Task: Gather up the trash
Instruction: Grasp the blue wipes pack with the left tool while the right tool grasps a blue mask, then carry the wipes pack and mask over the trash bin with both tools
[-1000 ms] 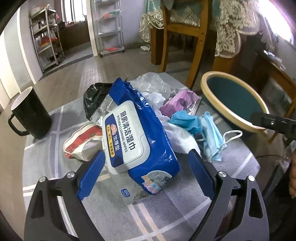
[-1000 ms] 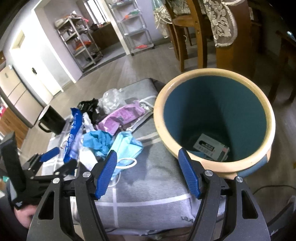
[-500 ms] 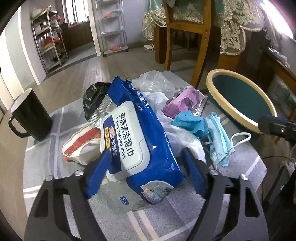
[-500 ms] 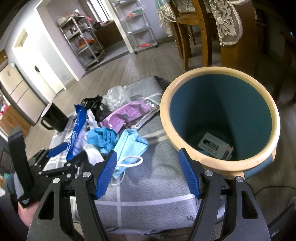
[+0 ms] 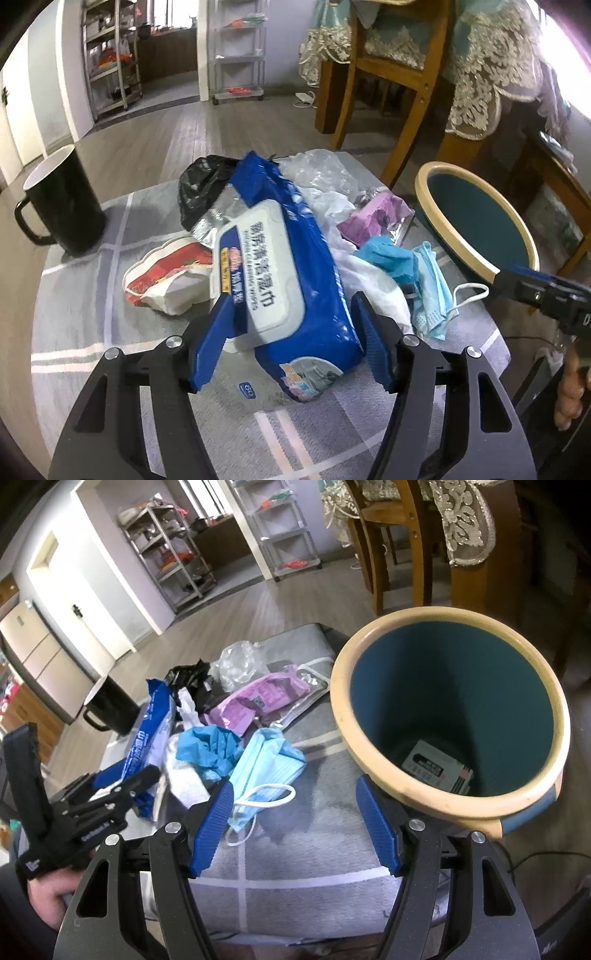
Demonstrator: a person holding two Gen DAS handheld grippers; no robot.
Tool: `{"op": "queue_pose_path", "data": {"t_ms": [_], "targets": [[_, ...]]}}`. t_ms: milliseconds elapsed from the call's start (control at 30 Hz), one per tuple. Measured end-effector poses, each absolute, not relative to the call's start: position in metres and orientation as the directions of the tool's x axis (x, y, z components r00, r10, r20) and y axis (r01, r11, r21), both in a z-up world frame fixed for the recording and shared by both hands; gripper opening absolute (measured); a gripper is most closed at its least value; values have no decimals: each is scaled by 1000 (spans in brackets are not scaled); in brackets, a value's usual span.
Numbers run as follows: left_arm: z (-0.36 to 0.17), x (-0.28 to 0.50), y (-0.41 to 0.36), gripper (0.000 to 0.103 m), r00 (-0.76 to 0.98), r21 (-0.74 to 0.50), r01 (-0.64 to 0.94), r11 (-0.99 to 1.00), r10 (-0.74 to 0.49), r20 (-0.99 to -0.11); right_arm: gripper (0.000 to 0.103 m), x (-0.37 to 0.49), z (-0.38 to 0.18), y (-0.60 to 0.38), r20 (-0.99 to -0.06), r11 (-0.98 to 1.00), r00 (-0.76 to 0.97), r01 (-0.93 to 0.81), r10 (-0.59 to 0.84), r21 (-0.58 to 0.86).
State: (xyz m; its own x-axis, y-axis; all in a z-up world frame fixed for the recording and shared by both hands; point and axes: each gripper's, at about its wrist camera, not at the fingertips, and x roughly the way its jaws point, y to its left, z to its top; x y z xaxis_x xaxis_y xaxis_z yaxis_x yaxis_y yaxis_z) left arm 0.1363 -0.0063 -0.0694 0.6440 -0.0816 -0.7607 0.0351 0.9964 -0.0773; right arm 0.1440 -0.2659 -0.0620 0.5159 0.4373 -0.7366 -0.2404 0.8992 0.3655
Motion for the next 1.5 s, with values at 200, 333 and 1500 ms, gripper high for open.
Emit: {"op": "queue_pose_path", "data": {"t_ms": [200, 333, 1500], "targets": [[-67, 135, 4, 65, 652, -107, 5, 994, -84, -754, 70, 149, -67, -258, -738, 892, 500, -254, 453, 375], [-65, 135, 8, 64, 659, -110, -10, 994, -77, -748, 70, 151, -70, -250, -740, 886, 488, -277, 463, 372], [-47, 121, 31, 6, 703, -102, -78, 992, -18, -711, 14, 148, -87, -226, -767, 863, 415, -356, 490, 359]]}}
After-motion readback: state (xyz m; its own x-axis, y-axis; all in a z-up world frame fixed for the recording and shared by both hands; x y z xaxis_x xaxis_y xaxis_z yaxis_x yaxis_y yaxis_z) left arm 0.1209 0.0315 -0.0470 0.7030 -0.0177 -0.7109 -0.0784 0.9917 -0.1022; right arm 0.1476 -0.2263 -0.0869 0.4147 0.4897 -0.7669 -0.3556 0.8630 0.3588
